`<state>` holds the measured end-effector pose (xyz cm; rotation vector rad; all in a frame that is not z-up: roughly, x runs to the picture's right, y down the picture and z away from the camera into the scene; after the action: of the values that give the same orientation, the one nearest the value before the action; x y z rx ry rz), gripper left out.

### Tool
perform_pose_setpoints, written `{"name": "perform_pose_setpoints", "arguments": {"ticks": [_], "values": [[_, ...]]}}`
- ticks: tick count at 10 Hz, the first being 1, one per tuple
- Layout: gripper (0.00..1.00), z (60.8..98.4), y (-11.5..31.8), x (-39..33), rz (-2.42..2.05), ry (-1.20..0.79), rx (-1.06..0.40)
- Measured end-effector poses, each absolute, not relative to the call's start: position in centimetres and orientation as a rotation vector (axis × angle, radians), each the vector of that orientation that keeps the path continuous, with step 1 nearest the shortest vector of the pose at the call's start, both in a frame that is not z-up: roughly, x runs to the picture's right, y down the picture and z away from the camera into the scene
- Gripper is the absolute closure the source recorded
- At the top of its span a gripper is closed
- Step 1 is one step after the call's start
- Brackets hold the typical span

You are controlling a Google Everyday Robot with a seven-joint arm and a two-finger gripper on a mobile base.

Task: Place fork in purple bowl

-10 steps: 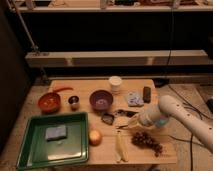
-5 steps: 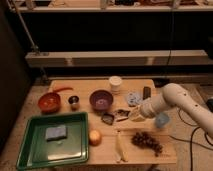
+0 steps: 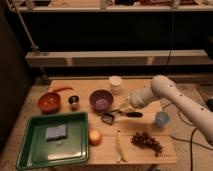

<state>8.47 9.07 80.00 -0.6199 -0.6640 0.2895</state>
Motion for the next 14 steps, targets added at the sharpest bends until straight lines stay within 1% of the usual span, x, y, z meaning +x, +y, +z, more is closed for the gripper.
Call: {"name": "perform_pose_setpoints", "arguments": {"ticks": [4, 6, 7, 8, 9, 10, 11, 13, 14], "values": [[0.83, 81.7, 4.7, 5.4, 0.214, -0.665, -0.577], [0.83, 82.7, 3.6, 5.0, 0.215, -0.675, -0.576], [0.77, 83.5, 3.5, 4.8, 0.224, -0.687, -0.584], [0.67, 84.4, 3.9, 4.7, 0.233, -0.700, -0.595], [0.60, 85.1, 4.3, 4.8, 0.238, -0.705, -0.601], [0.47, 85.9, 4.7, 4.6, 0.240, -0.712, -0.610], [0.37, 86.0, 4.7, 4.3, 0.232, -0.714, -0.614], [0.22, 86.2, 4.7, 3.6, 0.211, -0.715, -0.615], [0.20, 86.1, 4.6, 3.3, 0.194, -0.712, -0.612]]}}
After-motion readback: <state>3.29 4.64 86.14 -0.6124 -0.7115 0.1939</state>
